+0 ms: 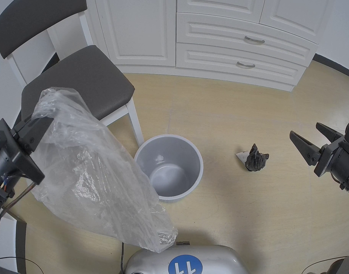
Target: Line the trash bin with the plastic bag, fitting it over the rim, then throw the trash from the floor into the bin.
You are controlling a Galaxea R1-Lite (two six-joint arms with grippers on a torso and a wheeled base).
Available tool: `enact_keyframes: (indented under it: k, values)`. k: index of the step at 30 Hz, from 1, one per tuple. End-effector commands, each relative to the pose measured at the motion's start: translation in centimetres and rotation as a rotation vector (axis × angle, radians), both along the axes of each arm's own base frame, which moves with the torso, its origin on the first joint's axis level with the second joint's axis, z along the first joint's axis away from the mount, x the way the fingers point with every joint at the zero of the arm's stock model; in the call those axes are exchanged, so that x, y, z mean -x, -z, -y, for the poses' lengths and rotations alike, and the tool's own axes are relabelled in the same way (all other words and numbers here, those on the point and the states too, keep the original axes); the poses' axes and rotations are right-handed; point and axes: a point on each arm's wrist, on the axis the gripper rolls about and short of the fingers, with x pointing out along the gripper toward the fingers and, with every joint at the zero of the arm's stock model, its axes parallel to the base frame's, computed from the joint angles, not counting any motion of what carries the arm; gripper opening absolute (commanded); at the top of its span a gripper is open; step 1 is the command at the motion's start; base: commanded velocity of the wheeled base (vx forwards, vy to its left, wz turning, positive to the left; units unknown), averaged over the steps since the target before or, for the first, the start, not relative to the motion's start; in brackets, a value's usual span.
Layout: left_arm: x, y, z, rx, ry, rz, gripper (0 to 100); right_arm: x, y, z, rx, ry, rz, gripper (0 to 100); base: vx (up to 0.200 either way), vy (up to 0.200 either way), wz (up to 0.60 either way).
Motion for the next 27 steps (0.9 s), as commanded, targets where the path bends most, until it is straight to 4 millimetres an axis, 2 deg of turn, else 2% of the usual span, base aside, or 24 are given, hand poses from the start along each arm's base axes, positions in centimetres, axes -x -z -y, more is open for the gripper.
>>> enact_keyframes:
  k: [1,5,10,16,22,27]
  values:
    - [-1.7,1.2,2.9,-0.021,0.031,-0.061,0,-0.4,0.4,-0.6,0.009,0.006,-0.018,100,0.000,0.000,0.00]
    - [-1.4,1.4,3.5,-0.009,0.058,-0.053,0,-0.5,1.0,-1.5,0.018,-0.015,-0.046,100,0.000,0.000,0.00]
    - [0.3,1.9,2.8,0.010,0.099,-0.059,0,-0.7,2.4,-3.5,0.012,-0.075,-0.120,100,0.000,0.000,0.00]
    - [1.0,1.1,2.4,0.042,0.107,-0.025,0,-0.7,3.2,-4.7,-0.019,-0.140,-0.180,100,0.000,0.000,0.00]
    - [1.9,0.0,1.6,0.080,0.106,0.029,0,-1.7,5.3,-5.6,0.039,-0.166,-0.262,100,0.000,0.000,0.00]
    - [2.3,-0.4,1.3,0.097,0.109,0.049,0,-2.3,6.2,-6.2,0.056,-0.173,-0.298,100,0.000,0.000,0.00]
